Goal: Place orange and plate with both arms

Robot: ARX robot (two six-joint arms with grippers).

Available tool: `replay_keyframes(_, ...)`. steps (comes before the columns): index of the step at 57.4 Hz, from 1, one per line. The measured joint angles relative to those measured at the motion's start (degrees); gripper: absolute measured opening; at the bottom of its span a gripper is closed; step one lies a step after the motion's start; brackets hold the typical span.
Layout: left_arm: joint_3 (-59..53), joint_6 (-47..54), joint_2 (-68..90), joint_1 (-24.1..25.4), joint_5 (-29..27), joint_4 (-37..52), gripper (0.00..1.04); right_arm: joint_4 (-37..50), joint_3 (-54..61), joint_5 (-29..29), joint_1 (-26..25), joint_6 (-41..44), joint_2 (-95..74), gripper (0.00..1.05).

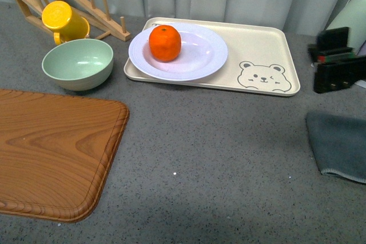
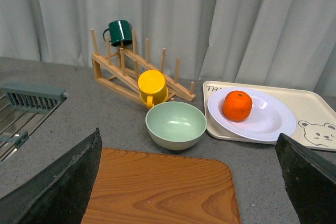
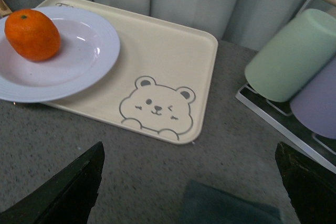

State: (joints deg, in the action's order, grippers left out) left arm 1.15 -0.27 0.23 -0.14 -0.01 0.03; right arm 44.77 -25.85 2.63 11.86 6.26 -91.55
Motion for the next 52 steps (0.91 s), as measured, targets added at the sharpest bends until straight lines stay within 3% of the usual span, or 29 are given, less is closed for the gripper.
replay_keyframes(14,0.0,0.0,0.0,0.0,0.0,0.0,0.98,-3.9,10.5,-0.6,-2.6,4.2,16.3,0.95)
replay_keyframes(23,0.0,0.0,0.0,0.0,0.0,0.0,0.98,-1.9,14.0,0.5,-4.2,3.6,20.6,0.94)
replay_keyframes(28,0.0,0.0,-0.1,0.0,0.0,0.0,0.98,19.4,19.8,4.2,-4.7,-2.4,16.3,0.73)
replay_keyframes(30,0.0,0.0,0.0,0.0,-0.1,0.0,0.98,20.9,20.5,4.2,-5.1,-3.2,17.4,0.68)
replay_keyframes(42,0.0,0.0,0.0,0.0,-0.1,0.0,0.98,9.0,22.1,1.9,-7.1,-5.3,33.0,0.3)
replay_keyframes(46,0.0,0.0,0.0,0.0,-0.1,0.0,0.98,6.2,23.0,-1.9,-10.0,-5.5,36.7,0.18)
replay_keyframes(52,0.0,0.0,0.0,0.0,-0.1,0.0,0.98,2.4,24.0,-2.2,-11.6,-5.7,41.5,0.01)
